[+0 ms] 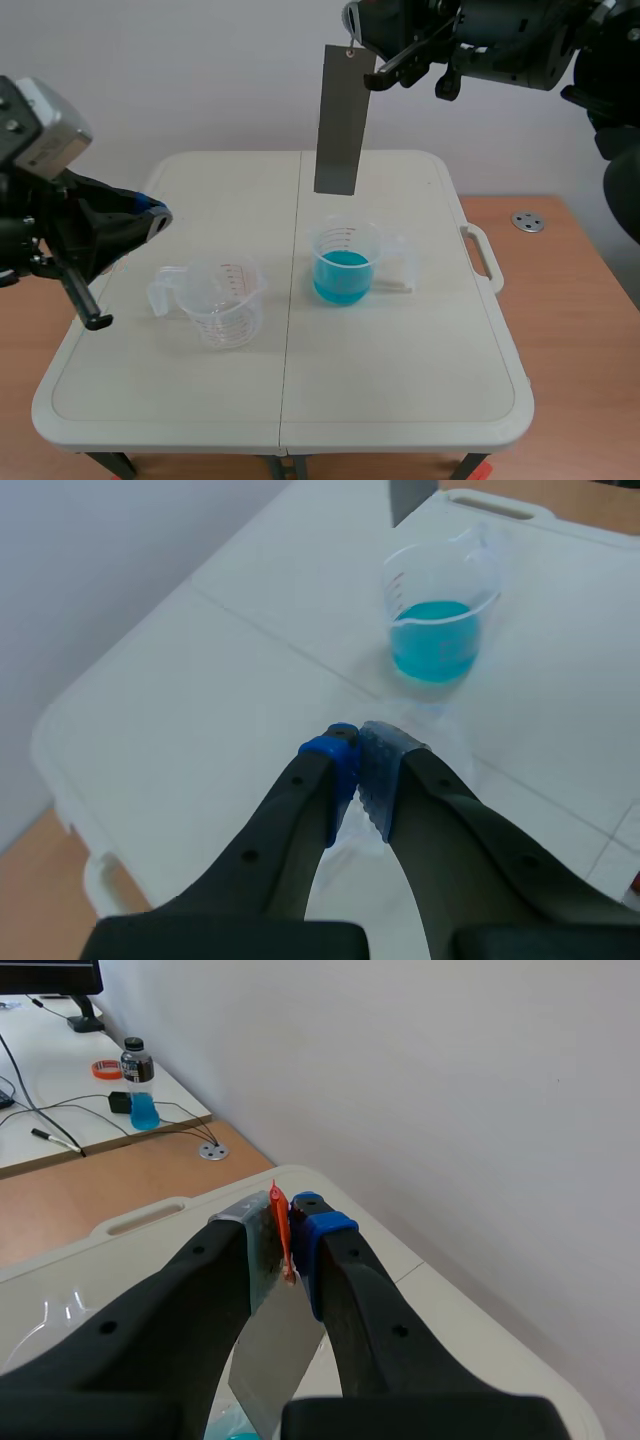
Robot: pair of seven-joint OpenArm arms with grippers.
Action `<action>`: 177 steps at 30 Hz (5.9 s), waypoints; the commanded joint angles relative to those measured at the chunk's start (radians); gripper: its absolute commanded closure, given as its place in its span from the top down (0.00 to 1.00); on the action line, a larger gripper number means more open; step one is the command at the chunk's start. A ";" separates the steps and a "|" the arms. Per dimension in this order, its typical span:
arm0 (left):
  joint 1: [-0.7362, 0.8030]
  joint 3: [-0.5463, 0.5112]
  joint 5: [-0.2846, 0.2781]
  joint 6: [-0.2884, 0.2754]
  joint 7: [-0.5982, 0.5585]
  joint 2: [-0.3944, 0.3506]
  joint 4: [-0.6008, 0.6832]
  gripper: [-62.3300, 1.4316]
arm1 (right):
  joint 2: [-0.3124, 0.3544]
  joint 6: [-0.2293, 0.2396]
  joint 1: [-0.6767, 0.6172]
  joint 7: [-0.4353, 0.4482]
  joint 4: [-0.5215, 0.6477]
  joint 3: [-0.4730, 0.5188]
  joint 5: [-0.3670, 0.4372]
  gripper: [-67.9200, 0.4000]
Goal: Hold the metal plate by the orange handle, dip it into the blue solution, take it out and point at it, then put the plate back in the beaker on the left.
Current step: 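Raise the plate and point at it, then put the plate into the left beaker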
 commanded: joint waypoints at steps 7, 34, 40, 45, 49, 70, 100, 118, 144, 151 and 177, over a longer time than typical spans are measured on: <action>-0.177 0.166 0.057 0.002 0.068 0.159 -0.039 0.04 | 0.002 0.011 0.022 0.018 0.019 0.003 0.019 0.03; -0.415 0.239 0.222 0.010 0.084 0.482 -0.380 0.04 | 0.002 0.011 0.022 0.018 0.019 0.003 0.019 0.03; -0.415 0.239 0.225 0.014 0.085 0.488 -0.380 0.04 | 0.002 0.011 0.022 0.018 0.019 0.003 0.019 0.03; -0.414 0.239 0.252 0.014 0.086 0.488 -0.380 0.04 | 0.002 0.011 0.022 0.018 0.019 0.003 0.019 0.03; -0.414 0.239 0.253 0.014 0.086 0.488 -0.380 0.04 | 0.002 0.011 0.022 0.018 0.019 0.003 0.019 0.03; -0.137 0.001 -0.141 0.123 -0.054 -0.024 -0.184 0.05 | -0.001 0.011 0.022 0.019 0.019 0.003 0.018 0.03; 0.746 -0.466 -0.002 0.253 -0.102 0.033 -0.206 0.05 | -0.001 0.011 0.026 0.023 0.019 -0.012 0.018 0.03; 0.819 -0.462 0.185 0.245 -0.102 0.267 -0.260 0.05 | -0.034 0.003 0.034 0.064 0.019 -0.154 0.015 0.03; 0.818 -0.460 0.195 0.242 -0.095 0.275 -0.268 0.05 | -0.174 -0.092 0.044 0.034 0.019 -0.365 -0.080 0.03; 0.818 -0.460 0.195 0.242 -0.091 0.275 -0.268 0.05 | -0.186 -0.092 0.044 0.021 0.019 -0.398 -0.081 0.03; 0.818 -0.460 0.195 0.242 -0.079 0.275 -0.268 0.05 | -0.186 -0.154 0.002 -0.008 0.015 -0.402 -0.099 0.03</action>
